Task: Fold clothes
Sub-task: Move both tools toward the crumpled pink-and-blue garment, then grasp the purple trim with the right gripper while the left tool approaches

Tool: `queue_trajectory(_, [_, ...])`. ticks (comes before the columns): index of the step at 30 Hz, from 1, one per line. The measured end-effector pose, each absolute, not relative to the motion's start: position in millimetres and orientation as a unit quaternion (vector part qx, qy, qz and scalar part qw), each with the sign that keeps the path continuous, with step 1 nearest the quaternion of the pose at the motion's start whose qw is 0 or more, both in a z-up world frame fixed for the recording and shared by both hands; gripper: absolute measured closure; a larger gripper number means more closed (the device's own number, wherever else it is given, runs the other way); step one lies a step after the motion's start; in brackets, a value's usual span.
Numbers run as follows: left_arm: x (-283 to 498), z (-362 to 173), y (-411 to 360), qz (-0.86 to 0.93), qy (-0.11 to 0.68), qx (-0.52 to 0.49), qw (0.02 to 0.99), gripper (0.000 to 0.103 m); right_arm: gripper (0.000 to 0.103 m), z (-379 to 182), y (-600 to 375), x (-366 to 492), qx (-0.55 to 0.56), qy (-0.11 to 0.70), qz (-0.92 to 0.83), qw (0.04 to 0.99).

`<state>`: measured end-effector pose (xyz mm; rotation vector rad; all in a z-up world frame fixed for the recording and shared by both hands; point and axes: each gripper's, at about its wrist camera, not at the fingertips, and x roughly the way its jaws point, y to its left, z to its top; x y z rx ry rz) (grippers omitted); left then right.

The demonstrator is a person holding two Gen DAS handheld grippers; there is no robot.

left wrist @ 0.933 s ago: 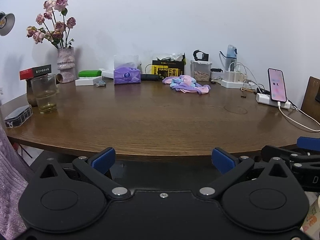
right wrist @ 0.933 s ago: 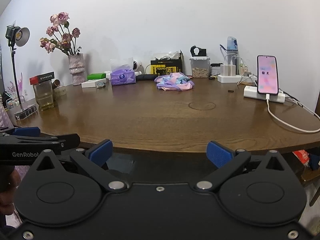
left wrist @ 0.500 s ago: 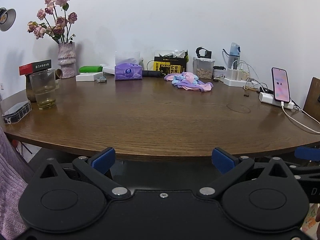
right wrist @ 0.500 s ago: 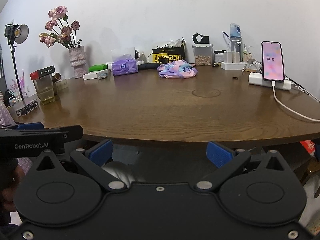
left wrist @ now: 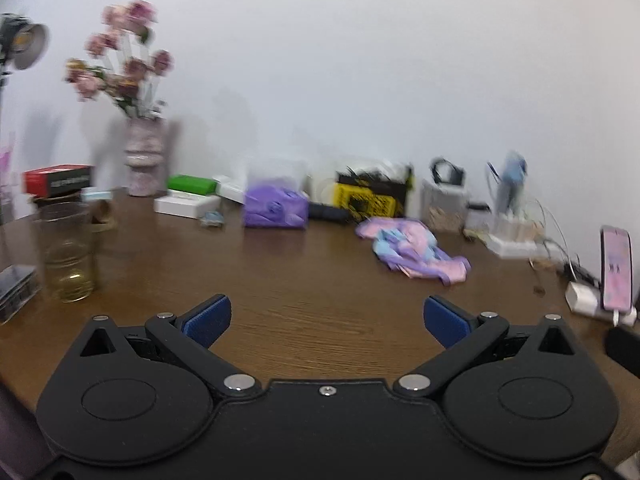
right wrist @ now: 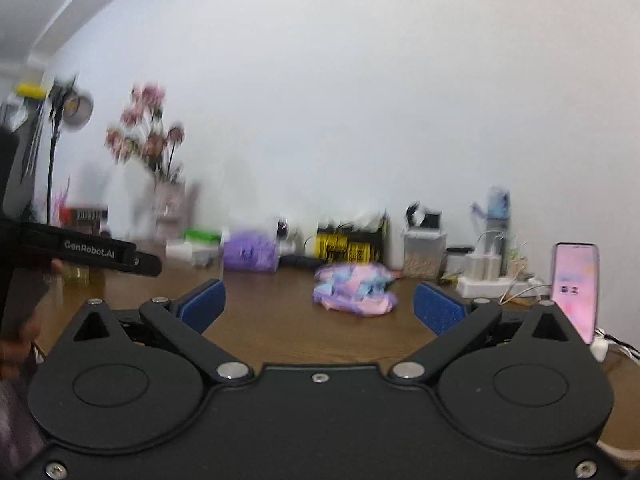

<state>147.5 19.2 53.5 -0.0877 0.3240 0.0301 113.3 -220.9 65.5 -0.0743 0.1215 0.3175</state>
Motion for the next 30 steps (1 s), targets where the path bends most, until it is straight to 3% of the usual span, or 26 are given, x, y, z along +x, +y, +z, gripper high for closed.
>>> queue_trajectory(10, [207.8, 37.6, 42.6, 0.028, 0.199, -0.071, 0.977, 0.0, 0.001, 51.9, -187.5, 259.5, -0.185, 0.187, 0.159, 0.952])
queue_trajectory(19, [256.8, 32.4, 60.4, 0.024, 0.233, -0.069, 0.97, 0.0, 0.006, 22.9, -146.7, 432.1, -0.215, 0.262, 0.18, 0.924])
queue_trajectory(21, [266.6, 31.7, 61.2, 0.016, 0.238, -0.059, 0.969, 0.0, 0.019, 15.9, -141.5, 452.9, -0.212, 0.275, 0.179, 0.921])
queue_trajectory(23, [272.0, 31.0, 59.2, 0.011, 0.237, -0.046, 0.97, 0.0, 0.039, 10.8, -140.3, 469.4, -0.199, 0.293, 0.177, 0.918])
queue_trajectory(25, [278.0, 29.7, 54.6, 0.006, 0.234, -0.028, 0.972, 0.0, 0.047, 6.9, -141.3, 477.8, -0.191, 0.312, 0.174, 0.914])
queue_trajectory(26, [280.5, 28.8, 52.0, 0.004, 0.233, -0.021, 0.972, 0.0, 0.063, 5.1, -141.7, 481.6, -0.188, 0.316, 0.174, 0.914])
queue_trajectory(27, [284.5, 27.8, 48.7, -0.001, 0.234, -0.013, 0.972, 0.0, 0.07, 4.9, -142.0, 484.4, -0.186, 0.319, 0.175, 0.913])
queue_trajectory(29, [290.1, 25.9, 44.1, -0.006, 0.237, -0.004, 0.971, 0.0, 0.094, 5.9, -143.8, 485.9, -0.178, 0.321, 0.175, 0.913])
queue_trajectory(30, [292.7, 24.6, 40.2, -0.012, 0.239, 0.004, 0.971, 0.0, 0.096, 7.6, -145.2, 484.7, -0.173, 0.32, 0.174, 0.915])
